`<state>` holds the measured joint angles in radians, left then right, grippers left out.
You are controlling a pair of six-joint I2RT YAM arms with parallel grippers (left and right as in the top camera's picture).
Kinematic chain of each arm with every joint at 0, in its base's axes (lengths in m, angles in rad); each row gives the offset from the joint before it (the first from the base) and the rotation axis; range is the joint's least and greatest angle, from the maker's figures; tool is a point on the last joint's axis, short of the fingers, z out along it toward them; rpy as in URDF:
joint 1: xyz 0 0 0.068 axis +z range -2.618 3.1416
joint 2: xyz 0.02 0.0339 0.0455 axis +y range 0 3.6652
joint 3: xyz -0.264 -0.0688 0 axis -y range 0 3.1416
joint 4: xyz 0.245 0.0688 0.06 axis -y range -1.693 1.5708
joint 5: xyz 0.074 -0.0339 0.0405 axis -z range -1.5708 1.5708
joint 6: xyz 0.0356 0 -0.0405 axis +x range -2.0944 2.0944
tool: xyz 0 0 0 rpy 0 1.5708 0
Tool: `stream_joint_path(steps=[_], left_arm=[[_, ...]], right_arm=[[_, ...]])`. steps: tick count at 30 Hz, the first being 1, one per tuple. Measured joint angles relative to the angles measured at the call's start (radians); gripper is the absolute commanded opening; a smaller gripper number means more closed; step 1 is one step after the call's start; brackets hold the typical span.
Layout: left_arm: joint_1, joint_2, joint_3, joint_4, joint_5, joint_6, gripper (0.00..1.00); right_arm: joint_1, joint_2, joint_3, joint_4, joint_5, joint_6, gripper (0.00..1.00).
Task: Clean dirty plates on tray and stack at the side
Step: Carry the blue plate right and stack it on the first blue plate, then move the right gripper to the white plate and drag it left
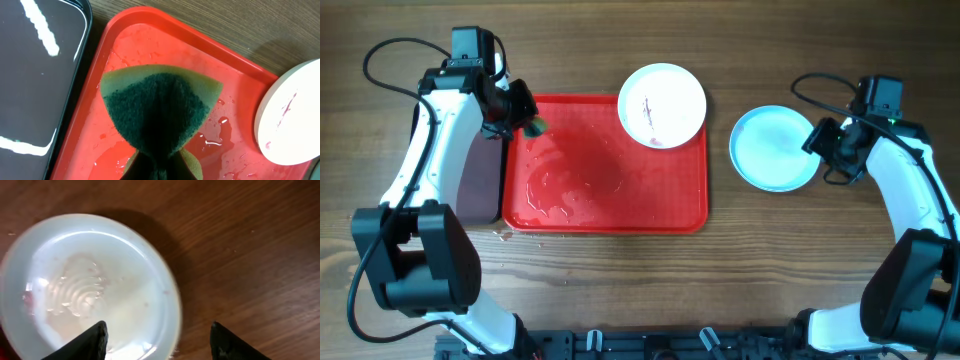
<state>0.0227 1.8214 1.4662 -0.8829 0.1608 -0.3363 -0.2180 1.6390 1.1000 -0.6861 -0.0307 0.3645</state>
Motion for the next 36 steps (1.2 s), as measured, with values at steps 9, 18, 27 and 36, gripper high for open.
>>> stream_joint_path(steps=[9,18,27,36], left_arm=[[0.000,0.000,0.000,0.000,0.000,0.000,0.04],[0.000,0.000,0.000,0.000,0.000,0.000,0.04],[0.000,0.000,0.000,0.000,0.000,0.000,0.04],[0.000,0.000,0.000,0.000,0.000,-0.001,0.04]], right_arm=[[0.093,0.000,0.069,0.092,-0.277,0.027,0.61],[0.468,0.048,0.076,0.163,-0.156,0.322,0.51],[0.575,0.196,0.076,0.204,-0.019,0.513,0.40],[0.576,0.300,0.075,0.330,-0.040,0.563,0.25]])
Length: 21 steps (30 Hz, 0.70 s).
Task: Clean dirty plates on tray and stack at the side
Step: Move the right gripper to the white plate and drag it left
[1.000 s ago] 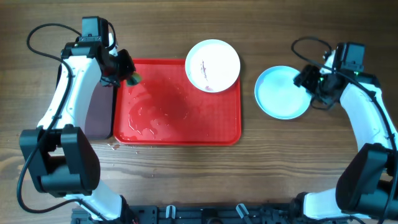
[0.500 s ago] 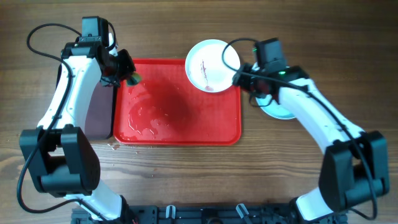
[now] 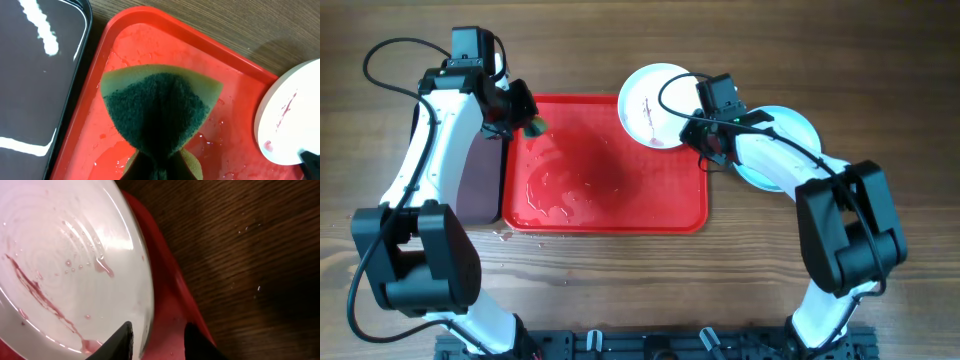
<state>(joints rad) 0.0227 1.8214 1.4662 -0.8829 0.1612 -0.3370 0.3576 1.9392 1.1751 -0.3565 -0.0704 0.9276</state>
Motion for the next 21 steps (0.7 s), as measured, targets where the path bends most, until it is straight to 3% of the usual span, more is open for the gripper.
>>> stream_joint_path(steps=[4,14,16,18,21], left_arm=[[0.000,0.000,0.000,0.000,0.000,0.000,0.04],[0.000,0.000,0.000,0.001,0.000,-0.002,0.04],[0.000,0.000,0.000,0.001,0.000,-0.002,0.04],[0.000,0.000,0.000,0.001,0.000,-0.002,0.04],[0.000,0.000,0.000,0.001,0.000,-0.002,0.04]], right_arm=[[0.000,0.008,0.000,0.000,-0.018,0.015,0.05],[0.141,0.008,0.000,-0.058,-0.146,-0.067,0.05],[0.201,0.008,0.000,-0.058,-0.161,-0.085,0.12],[0.244,0.008,0.001,-0.060,-0.174,-0.111,0.37],[0.273,0.008,0.029,-0.077,-0.180,-0.172,0.55]])
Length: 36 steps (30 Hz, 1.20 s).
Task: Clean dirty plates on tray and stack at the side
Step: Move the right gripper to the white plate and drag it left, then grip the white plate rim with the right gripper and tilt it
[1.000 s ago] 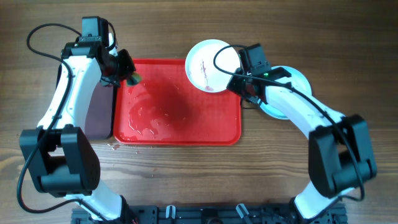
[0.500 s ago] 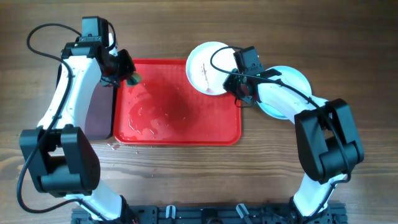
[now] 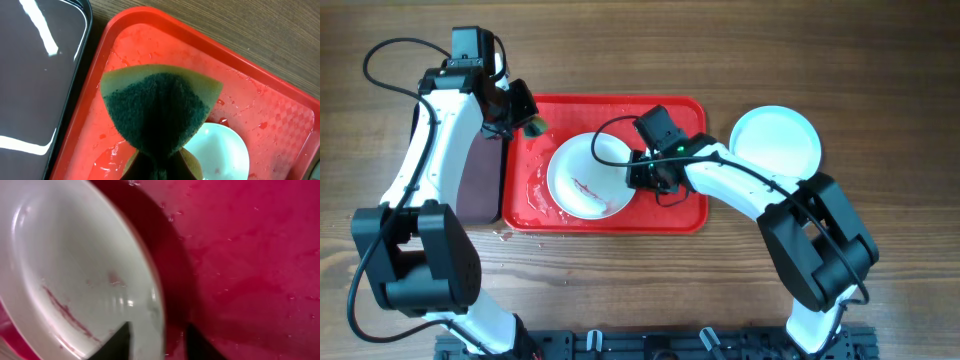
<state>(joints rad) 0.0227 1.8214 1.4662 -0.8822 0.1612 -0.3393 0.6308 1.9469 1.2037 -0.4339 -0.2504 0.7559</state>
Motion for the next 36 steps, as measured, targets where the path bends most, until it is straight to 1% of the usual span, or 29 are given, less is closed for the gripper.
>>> stream_joint_path(steps=[2,3,4,5,8,10,12,13,15,18,20,22,24,25,31,36], left_arm=[[0.000,0.000,0.000,0.000,0.000,0.000,0.04],[0.000,0.000,0.000,0.000,0.000,0.000,0.04],[0.000,0.000,0.000,0.000,0.000,0.000,0.04],[0.000,0.000,0.000,0.000,0.000,0.000,0.04],[0.000,0.000,0.000,0.001,0.000,0.000,0.04],[0.000,0.000,0.000,0.001,0.000,0.000,0.04],[0.000,0.000,0.000,0.002,0.000,0.000,0.04],[0.000,0.000,0.000,0.002,0.000,0.000,0.04],[0.000,0.000,0.000,0.002,0.000,0.000,0.04],[0.000,0.000,0.000,0.003,0.000,0.000,0.04],[0.000,0.000,0.000,0.003,0.000,0.000,0.04],[0.000,0.000,0.000,0.003,0.000,0.000,0.04],[0.000,0.000,0.000,0.003,0.000,0.000,0.04],[0.000,0.000,0.000,0.003,0.000,0.000,0.04],[0.000,0.000,0.000,0.003,0.000,0.000,0.04],[0.000,0.000,0.000,0.002,0.000,0.000,0.04]], right_arm=[[-0.005,0.000,0.021,0.000,0.008,-0.038,0.56],[-0.008,0.000,0.029,0.003,0.015,-0.052,0.53],[-0.016,0.000,0.041,0.018,0.020,-0.093,0.47],[-0.022,0.000,0.046,0.032,0.024,-0.118,0.45],[-0.043,0.000,0.056,0.103,0.034,-0.222,0.44],[-0.051,0.000,0.058,0.147,0.041,-0.288,0.42],[-0.053,0.002,0.060,0.171,0.050,-0.330,0.39],[-0.053,0.007,0.063,0.175,0.050,-0.341,0.34],[-0.053,0.029,0.068,0.179,0.053,-0.341,0.32],[-0.053,0.066,0.069,0.174,0.047,-0.331,0.28],[-0.053,0.079,0.068,0.164,0.043,-0.320,0.22],[-0.051,0.082,0.069,0.148,0.041,-0.303,0.20],[-0.047,0.082,0.070,0.118,0.042,-0.263,0.13],[-0.043,0.086,0.070,0.105,0.042,-0.241,0.05],[-0.026,0.098,0.075,0.075,0.038,-0.119,0.04],[-0.026,0.098,0.094,0.000,0.050,0.053,0.04]])
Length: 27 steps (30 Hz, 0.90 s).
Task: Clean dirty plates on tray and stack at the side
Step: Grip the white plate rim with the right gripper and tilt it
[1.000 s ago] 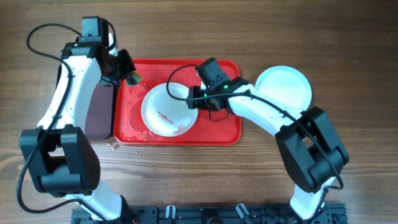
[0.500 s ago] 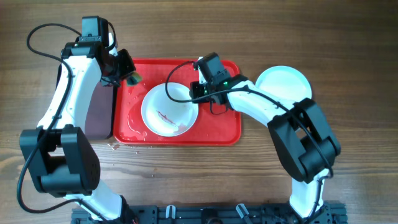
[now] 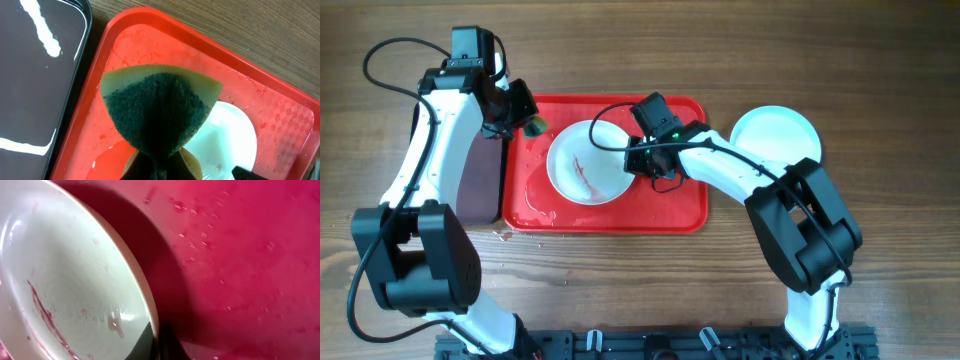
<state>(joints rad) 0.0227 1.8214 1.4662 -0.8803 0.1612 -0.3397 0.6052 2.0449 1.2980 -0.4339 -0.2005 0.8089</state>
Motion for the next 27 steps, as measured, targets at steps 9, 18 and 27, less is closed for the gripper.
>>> stream_joint_path(steps=[9,18,27], left_arm=[[0.000,0.000,0.000,0.000,0.000,0.000,0.04],[0.000,0.000,0.000,0.000,0.000,0.000,0.04],[0.000,0.000,0.000,0.000,0.000,0.000,0.04]], right_arm=[[0.000,-0.003,0.000,0.019,-0.006,0.042,0.50],[-0.011,-0.003,0.000,0.167,0.021,-0.256,0.50],[-0.013,-0.003,0.000,0.166,0.064,-0.334,0.14]])
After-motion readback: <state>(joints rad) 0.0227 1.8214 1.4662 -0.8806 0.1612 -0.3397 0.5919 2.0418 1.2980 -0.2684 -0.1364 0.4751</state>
